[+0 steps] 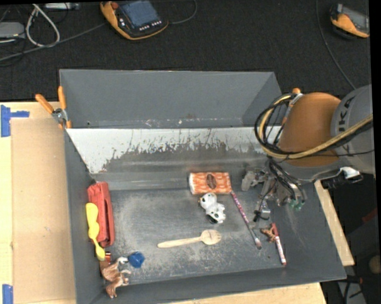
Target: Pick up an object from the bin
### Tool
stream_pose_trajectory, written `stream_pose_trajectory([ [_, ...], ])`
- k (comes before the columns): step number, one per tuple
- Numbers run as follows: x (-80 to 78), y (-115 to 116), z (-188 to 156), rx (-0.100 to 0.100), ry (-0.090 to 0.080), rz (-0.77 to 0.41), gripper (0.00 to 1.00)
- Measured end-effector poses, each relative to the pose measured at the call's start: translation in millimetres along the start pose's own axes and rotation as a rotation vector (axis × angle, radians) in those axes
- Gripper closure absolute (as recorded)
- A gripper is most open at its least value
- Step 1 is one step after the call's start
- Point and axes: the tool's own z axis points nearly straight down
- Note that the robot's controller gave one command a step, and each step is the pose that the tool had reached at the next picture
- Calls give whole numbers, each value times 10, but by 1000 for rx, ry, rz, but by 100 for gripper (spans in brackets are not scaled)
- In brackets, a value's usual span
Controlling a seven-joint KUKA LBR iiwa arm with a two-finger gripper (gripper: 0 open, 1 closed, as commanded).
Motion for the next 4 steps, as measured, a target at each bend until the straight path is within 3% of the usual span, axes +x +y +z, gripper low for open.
stream_pose_trajectory([
  [1, -31, 370, 164, -1, -5, -1, 0],
  [2, -139, 535, -364, 0, 6, -102, 100],
  [3, -139, 540, -363, 0, 6, -104, 0],
  [4, -138, 541, -363, 0, 6, -105, 0],
])
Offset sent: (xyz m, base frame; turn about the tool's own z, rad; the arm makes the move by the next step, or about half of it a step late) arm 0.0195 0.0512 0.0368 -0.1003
